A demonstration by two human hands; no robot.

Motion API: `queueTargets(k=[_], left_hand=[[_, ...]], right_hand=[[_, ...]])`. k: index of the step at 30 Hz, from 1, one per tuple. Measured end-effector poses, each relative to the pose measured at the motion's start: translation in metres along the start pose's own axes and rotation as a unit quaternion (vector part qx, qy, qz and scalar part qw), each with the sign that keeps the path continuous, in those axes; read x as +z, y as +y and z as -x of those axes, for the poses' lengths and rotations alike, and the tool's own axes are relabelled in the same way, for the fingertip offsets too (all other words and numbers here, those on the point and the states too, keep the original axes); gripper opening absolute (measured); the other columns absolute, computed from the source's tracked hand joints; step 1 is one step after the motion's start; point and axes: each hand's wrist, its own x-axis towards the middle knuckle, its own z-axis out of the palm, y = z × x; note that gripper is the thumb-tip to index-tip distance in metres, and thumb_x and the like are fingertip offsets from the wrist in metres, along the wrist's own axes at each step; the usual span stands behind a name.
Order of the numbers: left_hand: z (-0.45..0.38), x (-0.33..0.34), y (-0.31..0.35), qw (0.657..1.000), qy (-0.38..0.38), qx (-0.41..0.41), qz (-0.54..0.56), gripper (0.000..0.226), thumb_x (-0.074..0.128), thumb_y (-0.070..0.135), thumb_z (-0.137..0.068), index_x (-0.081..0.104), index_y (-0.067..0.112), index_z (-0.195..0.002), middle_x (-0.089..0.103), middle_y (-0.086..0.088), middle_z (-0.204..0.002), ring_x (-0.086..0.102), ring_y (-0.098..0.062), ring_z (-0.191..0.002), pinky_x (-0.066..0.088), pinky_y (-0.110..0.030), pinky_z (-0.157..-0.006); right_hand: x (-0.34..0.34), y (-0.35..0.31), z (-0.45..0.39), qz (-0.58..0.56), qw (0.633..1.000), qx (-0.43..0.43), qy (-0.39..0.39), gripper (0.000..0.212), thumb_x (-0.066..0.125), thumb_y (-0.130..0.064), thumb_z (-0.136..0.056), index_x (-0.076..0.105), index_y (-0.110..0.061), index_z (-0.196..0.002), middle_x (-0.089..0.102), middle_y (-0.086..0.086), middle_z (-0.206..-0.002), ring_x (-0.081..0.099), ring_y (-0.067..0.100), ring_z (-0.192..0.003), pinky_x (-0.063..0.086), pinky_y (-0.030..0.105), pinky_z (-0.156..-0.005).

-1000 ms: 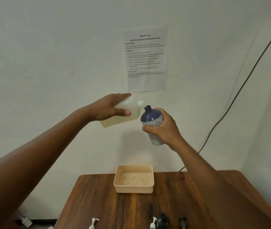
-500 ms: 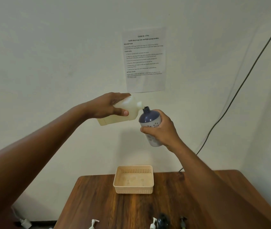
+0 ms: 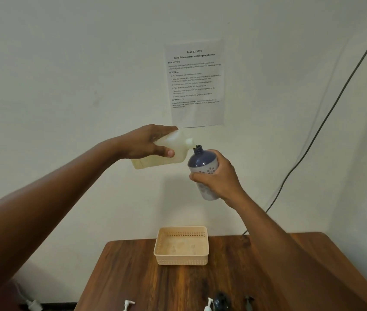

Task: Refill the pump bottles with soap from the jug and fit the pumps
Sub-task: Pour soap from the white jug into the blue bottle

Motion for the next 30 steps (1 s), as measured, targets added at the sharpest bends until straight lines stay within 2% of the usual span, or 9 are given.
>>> queueTargets(k=[7,14,18,20,23,26,30], left_hand=[[-0.0011,-0.0032,0.0019,1.000,-0.003,0.001,-0.002,0.068,0.077,0.034,-0.092,0.047,0.028,-0.153,0.061,0.011,-0.127,0.059,-0.011,-0.112,0.043,-0.015,-0.085],[-0.0016,-0.0056,0.0043,1.000,-0.007,-0.004,-0.009,0.071,0.077,0.036,-0.091,0.046,0.026,-0.154,0.060,0.009,-0.132,0.058,-0.015,-0.116,0.043,-0.014,-0.085],[-0.0013,-0.0067,0.0065,1.000,-0.011,-0.001,-0.006,0.083,0.073,0.053,-0.080,0.046,0.027,-0.154,0.060,0.010,-0.129,0.059,-0.016,-0.115,0.044,-0.016,-0.085],[-0.0010,-0.0078,0.0069,1.000,-0.011,-0.003,-0.007,0.085,0.070,0.055,-0.077,0.046,0.028,-0.154,0.060,0.011,-0.128,0.059,-0.016,-0.115,0.044,-0.016,-0.085],[-0.0008,-0.0089,0.0072,1.000,-0.014,-0.001,-0.004,0.082,0.074,0.052,-0.079,0.047,0.027,-0.153,0.061,0.010,-0.129,0.059,-0.015,-0.115,0.044,-0.016,-0.086],[-0.0008,-0.0094,0.0069,1.000,-0.010,-0.006,0.002,0.073,0.079,0.038,-0.089,0.047,0.026,-0.154,0.061,0.010,-0.131,0.059,-0.016,-0.117,0.043,-0.015,-0.087],[-0.0010,-0.0094,0.0073,1.000,-0.008,0.002,0.001,0.071,0.079,0.037,-0.090,0.047,0.027,-0.153,0.061,0.008,-0.134,0.059,-0.016,-0.118,0.044,-0.015,-0.089]], right_hand=[[-0.0004,0.0001,-0.0011,-0.003,1.000,-0.002,0.004,0.064,0.092,-0.024,-0.067,0.056,-0.036,-0.118,0.065,-0.013,-0.108,0.064,0.011,-0.097,0.059,0.030,-0.079],[-0.0008,-0.0017,-0.0012,0.001,1.000,-0.003,0.004,0.065,0.092,-0.025,-0.069,0.054,-0.036,-0.121,0.063,-0.015,-0.108,0.063,0.012,-0.098,0.058,0.027,-0.078],[-0.0006,-0.0016,-0.0016,0.001,1.000,-0.003,0.005,0.066,0.092,-0.025,-0.068,0.054,-0.035,-0.121,0.064,-0.014,-0.109,0.064,0.012,-0.097,0.059,0.029,-0.079],[-0.0010,-0.0019,-0.0013,0.000,1.000,-0.003,0.005,0.065,0.092,-0.025,-0.068,0.054,-0.036,-0.120,0.064,-0.014,-0.108,0.064,0.011,-0.096,0.059,0.029,-0.079],[-0.0012,-0.0032,-0.0004,-0.005,1.000,-0.004,0.005,0.062,0.092,-0.024,-0.069,0.054,-0.037,-0.117,0.064,-0.015,-0.106,0.064,0.011,-0.095,0.058,0.027,-0.077],[-0.0001,-0.0030,-0.0009,-0.003,1.000,-0.004,0.004,0.063,0.091,-0.025,-0.069,0.055,-0.035,-0.120,0.064,-0.013,-0.108,0.064,0.012,-0.096,0.059,0.028,-0.077],[0.0000,-0.0017,-0.0014,-0.001,1.000,-0.003,0.005,0.065,0.091,-0.025,-0.069,0.054,-0.033,-0.123,0.064,-0.011,-0.110,0.064,0.013,-0.098,0.059,0.029,-0.078]])
